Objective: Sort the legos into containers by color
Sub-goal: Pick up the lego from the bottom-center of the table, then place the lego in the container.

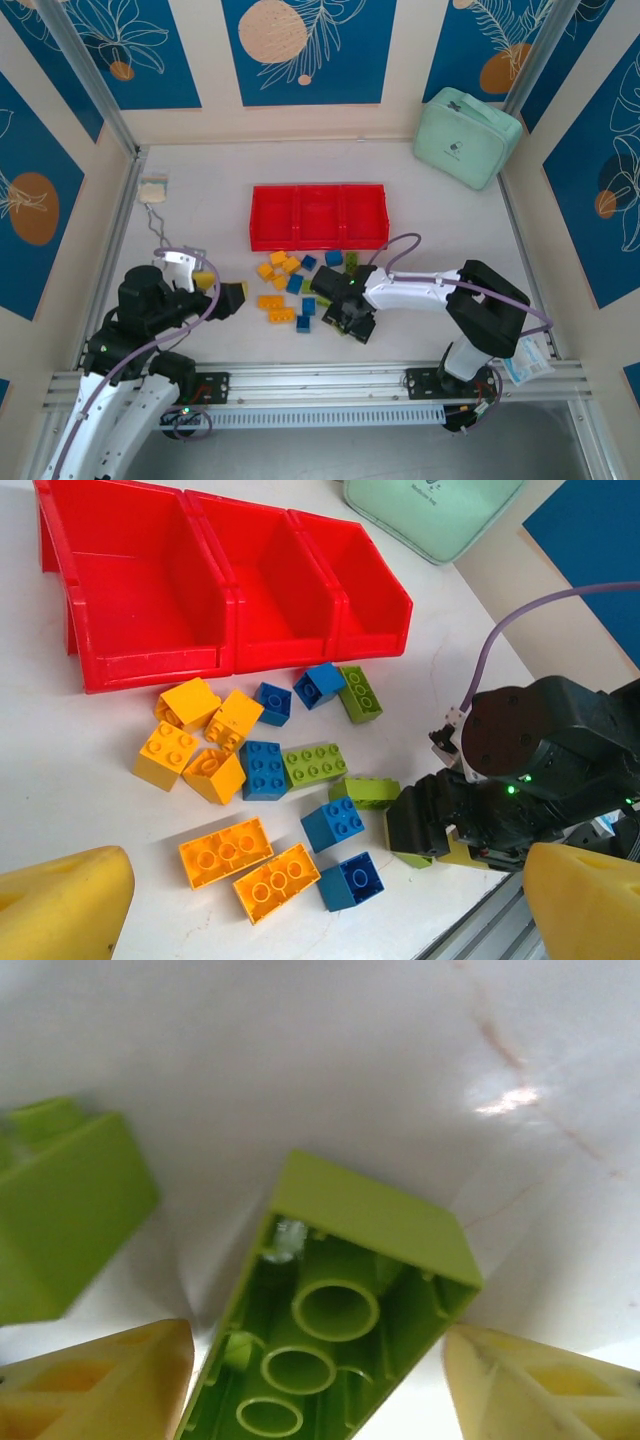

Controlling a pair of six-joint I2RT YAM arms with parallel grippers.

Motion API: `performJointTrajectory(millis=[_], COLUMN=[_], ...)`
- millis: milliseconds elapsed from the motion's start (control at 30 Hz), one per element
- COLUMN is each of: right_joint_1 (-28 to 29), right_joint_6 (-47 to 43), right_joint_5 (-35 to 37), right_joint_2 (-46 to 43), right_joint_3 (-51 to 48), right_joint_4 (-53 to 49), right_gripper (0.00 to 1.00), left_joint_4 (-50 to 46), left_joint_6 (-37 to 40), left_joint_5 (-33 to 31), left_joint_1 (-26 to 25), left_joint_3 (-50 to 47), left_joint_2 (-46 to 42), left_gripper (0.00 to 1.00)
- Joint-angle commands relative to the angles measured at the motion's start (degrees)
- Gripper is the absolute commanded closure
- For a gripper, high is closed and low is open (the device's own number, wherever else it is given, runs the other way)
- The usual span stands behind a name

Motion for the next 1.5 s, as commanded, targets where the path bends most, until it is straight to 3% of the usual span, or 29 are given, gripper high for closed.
performJointTrajectory(millis=[0,200,333,400,500,767,900,1100,1233,1467], right_joint_1=[-0.81,-0.37,-0.16,-0.15,0.87,3.73,-2.51,-17.05,-22.19,-27.74], right_joint_6=[-4.06,-12.63,-16.18,-21.49,-26.59,-36.39,-45.02,-59.15,-64.02,-70.81], right_joint_5=[2.53,5.53,6.15,5.79,8.2,18.65,19.45,13.18,15.28,11.37], right_joint_2=[-0.91,-1.21,-2.15,-2.08,-0.7,-3.92,-3.72,-2.05,5.23,12.99], right_joint_3=[-2.64,-1.82,-2.66,-1.87,2.05,13.33,17.67,21.15,27.87,33.63], right_joint_4=[0.88,0.79,1.38,1.97,-3.45,-18.03,-16.3,-4.2,-3.04,-0.67], right_gripper=[0.36,0.51,0.56,0.71,0.82,0.82,0.82,0.79,0.78,0.76], left_joint_4=[1.45,1.58,1.54,1.69,2.25,3.68,4.09,3.78,3.49,3.12], left_joint_6=[-0.17,-0.38,-0.45,-0.44,-0.44,-0.28,-0.44,-0.5,-0.44,-0.43], left_joint_5=[-1.01,-1.37,-1.2,-0.76,0.63,5.28,5.34,4.24,2.46,0.56], left_joint_1=[-0.66,-0.66,-0.68,-0.66,-0.66,-0.66,-0.66,-0.75,-0.8,-0.85], left_joint_3=[-0.91,-0.91,-0.91,-0.89,-1.06,-1.28,-1.5,-1.49,-1.44,-1.5], left_joint_2=[0.02,1.72,2.79,2.92,2.67,2.75,2.66,2.75,1.82,0.11], left_gripper=[0.01,0.0,0.01,0.01,0.01,0.01,0.01,0.01,0.01,0.0])
